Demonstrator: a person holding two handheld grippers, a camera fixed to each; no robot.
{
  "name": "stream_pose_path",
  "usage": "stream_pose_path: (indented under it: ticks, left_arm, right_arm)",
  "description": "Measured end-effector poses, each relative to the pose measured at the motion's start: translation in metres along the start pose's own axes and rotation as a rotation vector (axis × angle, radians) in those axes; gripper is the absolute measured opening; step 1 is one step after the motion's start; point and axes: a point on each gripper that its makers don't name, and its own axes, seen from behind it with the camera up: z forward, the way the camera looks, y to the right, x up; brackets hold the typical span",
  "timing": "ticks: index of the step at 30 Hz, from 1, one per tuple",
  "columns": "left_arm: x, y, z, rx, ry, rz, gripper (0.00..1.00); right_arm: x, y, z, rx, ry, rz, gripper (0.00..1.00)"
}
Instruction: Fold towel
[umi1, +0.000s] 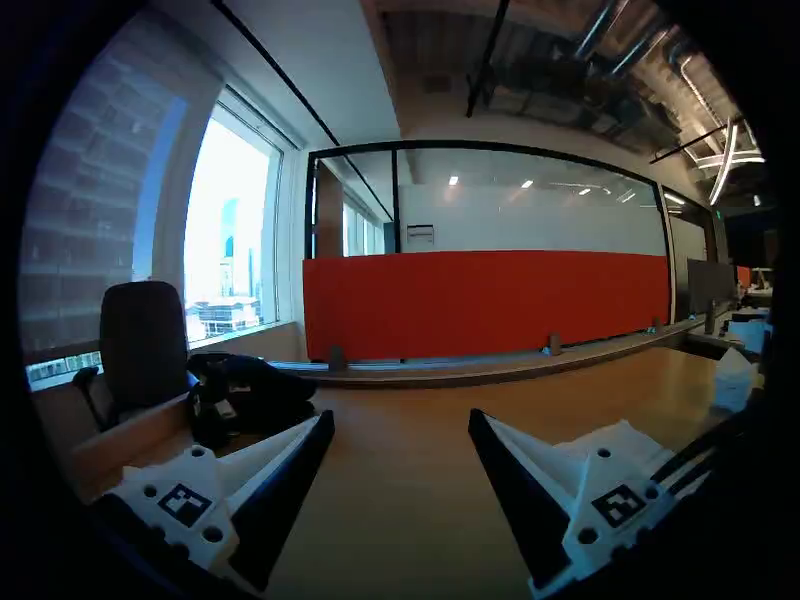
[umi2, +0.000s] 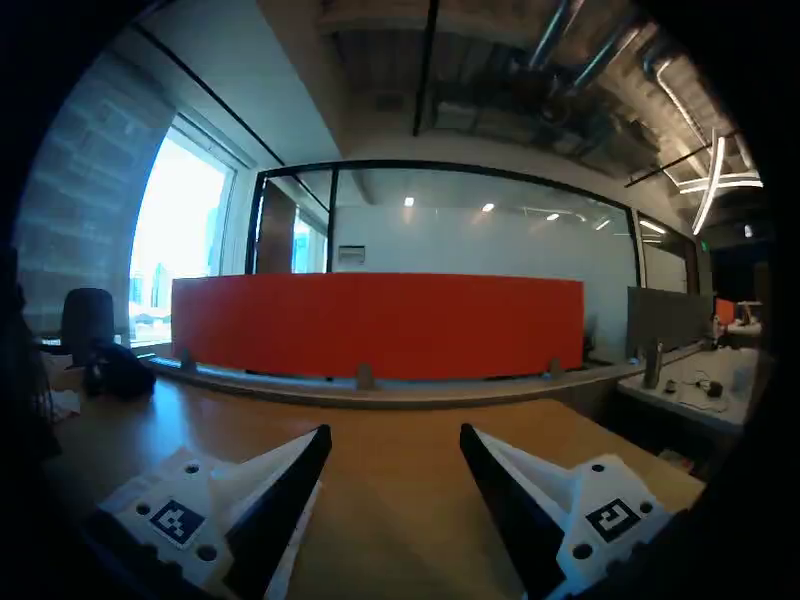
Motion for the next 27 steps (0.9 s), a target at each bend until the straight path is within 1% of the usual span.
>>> stream_pose_path:
  ticks: [3, 6, 9, 15, 18, 23, 27]
  left_arm:
    - [0.014, 0.000, -0.002, 0.001, -0.005, -0.001, 1.00]
    - [0.033, 0.000, -0.004, -0.003, -0.013, -0.002, 1.00]
    - [0.050, -0.003, -0.007, -0.001, -0.021, 0.007, 1.00]
    - [0.082, -0.005, -0.010, 0.007, -0.029, 0.015, 1.00]
    - [0.092, -0.004, -0.012, 0.007, -0.030, 0.014, 1.00]
    - [0.101, -0.001, -0.013, 0.001, -0.041, 0.006, 1.00]
    - [0.105, 0.004, -0.012, -0.019, -0.055, 0.004, 1.00]
  right_arm:
    - [0.024, 0.000, -0.002, -0.004, -0.005, 0.000, 1.00]
    - [0.048, 0.000, -0.003, -0.006, -0.006, -0.003, 1.00]
    - [0.069, 0.001, -0.004, -0.008, -0.008, -0.006, 1.00]
    - [0.107, 0.003, -0.008, -0.013, -0.003, -0.004, 1.00]
    - [0.118, 0.005, -0.009, -0.016, -0.003, -0.005, 1.00]
    - [0.130, 0.007, -0.013, -0.022, -0.007, -0.006, 1.00]
    - [0.135, 0.007, -0.014, -0.015, -0.017, -0.011, 1.00]
